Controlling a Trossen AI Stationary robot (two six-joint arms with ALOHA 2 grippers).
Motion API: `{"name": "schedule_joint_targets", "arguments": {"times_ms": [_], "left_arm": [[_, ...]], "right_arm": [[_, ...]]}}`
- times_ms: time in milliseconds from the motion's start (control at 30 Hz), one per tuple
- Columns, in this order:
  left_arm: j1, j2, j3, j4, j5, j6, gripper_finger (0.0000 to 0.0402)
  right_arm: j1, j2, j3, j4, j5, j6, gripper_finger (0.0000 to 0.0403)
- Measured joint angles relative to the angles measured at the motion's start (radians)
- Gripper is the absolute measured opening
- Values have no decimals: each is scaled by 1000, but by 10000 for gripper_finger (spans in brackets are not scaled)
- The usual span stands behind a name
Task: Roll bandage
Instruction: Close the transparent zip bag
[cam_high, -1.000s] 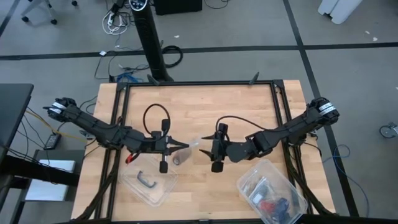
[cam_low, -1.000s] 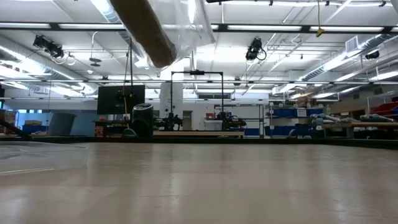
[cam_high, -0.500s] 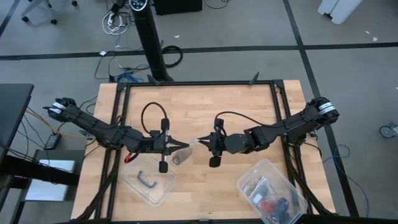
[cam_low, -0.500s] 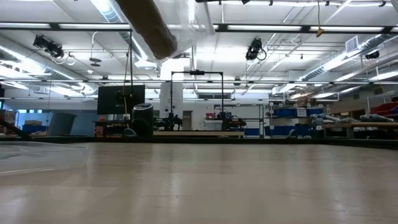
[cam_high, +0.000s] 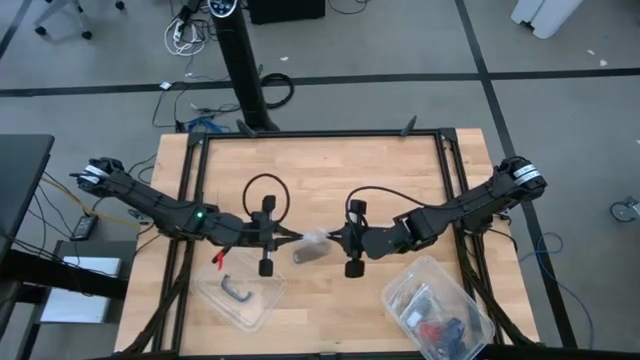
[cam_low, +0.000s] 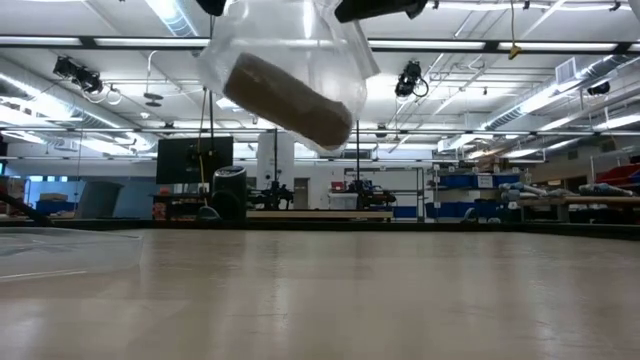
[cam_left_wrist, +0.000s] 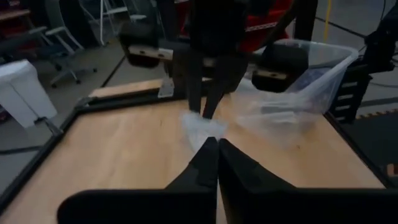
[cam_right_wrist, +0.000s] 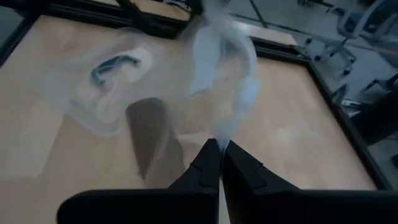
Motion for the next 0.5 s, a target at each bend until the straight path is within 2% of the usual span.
{"name": "schedule_joint_targets", "arguments": {"times_ms": [200,500], "left_arm": [[12,4,-10,-30,7,-65,59],[34,38,-10,-6,-1,-67,139]], "right_arm": [[-1,-1,0,-4,-61,11,1],[-17,-2,0,-6,-128,27,1]]}}
